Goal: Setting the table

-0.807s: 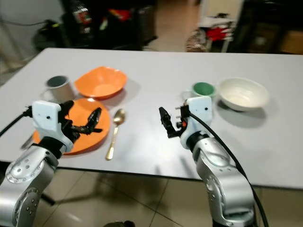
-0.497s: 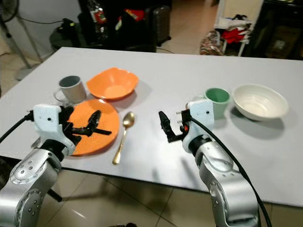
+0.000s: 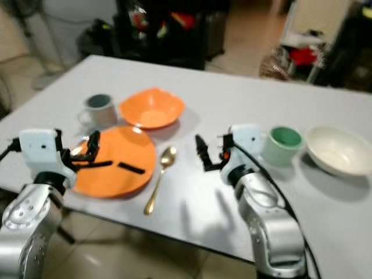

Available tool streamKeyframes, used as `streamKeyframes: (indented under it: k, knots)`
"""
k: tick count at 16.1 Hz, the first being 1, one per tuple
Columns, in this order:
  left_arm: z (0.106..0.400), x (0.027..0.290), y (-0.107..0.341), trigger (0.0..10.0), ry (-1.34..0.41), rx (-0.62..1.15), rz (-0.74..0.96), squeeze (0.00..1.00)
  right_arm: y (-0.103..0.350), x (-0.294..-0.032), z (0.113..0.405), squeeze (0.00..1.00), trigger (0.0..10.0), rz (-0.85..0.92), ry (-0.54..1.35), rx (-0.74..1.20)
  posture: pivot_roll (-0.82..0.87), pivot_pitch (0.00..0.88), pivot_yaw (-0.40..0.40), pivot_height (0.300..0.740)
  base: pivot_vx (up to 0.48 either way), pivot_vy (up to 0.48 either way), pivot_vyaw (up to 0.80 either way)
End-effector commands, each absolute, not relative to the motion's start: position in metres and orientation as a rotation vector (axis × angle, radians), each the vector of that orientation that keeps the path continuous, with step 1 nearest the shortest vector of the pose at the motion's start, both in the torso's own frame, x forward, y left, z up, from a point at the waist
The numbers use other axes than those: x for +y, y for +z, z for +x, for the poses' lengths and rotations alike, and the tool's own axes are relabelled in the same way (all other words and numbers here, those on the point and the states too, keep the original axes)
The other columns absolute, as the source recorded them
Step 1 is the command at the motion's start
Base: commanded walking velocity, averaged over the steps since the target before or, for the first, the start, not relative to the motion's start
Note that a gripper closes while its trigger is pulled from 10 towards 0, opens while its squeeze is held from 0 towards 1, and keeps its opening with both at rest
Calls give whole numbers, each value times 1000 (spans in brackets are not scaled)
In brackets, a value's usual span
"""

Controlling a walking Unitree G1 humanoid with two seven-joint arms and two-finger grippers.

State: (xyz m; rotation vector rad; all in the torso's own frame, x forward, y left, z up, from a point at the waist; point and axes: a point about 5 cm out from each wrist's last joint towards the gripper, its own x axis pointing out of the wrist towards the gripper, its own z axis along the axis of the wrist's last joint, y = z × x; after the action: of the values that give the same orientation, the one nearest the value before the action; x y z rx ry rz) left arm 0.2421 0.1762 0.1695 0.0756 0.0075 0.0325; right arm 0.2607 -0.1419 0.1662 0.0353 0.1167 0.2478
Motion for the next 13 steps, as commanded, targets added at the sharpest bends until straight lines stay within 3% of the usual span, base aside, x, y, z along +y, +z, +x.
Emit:
streamKeyframes:
  k: [1,2,5,7,13]
  knots:
    - [238,174,168,10000,-8,40,95,1000,167,-141,261,1000,10000,38,260,106,-58,0,46,740,0,0,800]
    - [236,173,166,10000,-52,38,88,886,167,-138,261,1000,10000,40,277,104,-57,0,45,740,0,0,800]
    - [229,171,162,10000,-89,59,81,0,171,-132,261,1000,10000,60,309,88,-74,0,48,740,0,0,800]
    - [227,171,160,10000,-98,71,94,0,173,-130,260,1000,10000,76,325,60,-75,0,53,740,0,0,800]
    - [230,173,163,10000,-99,80,84,0,164,-128,263,973,10000,50,298,88,-56,0,54,740,0,292,0]
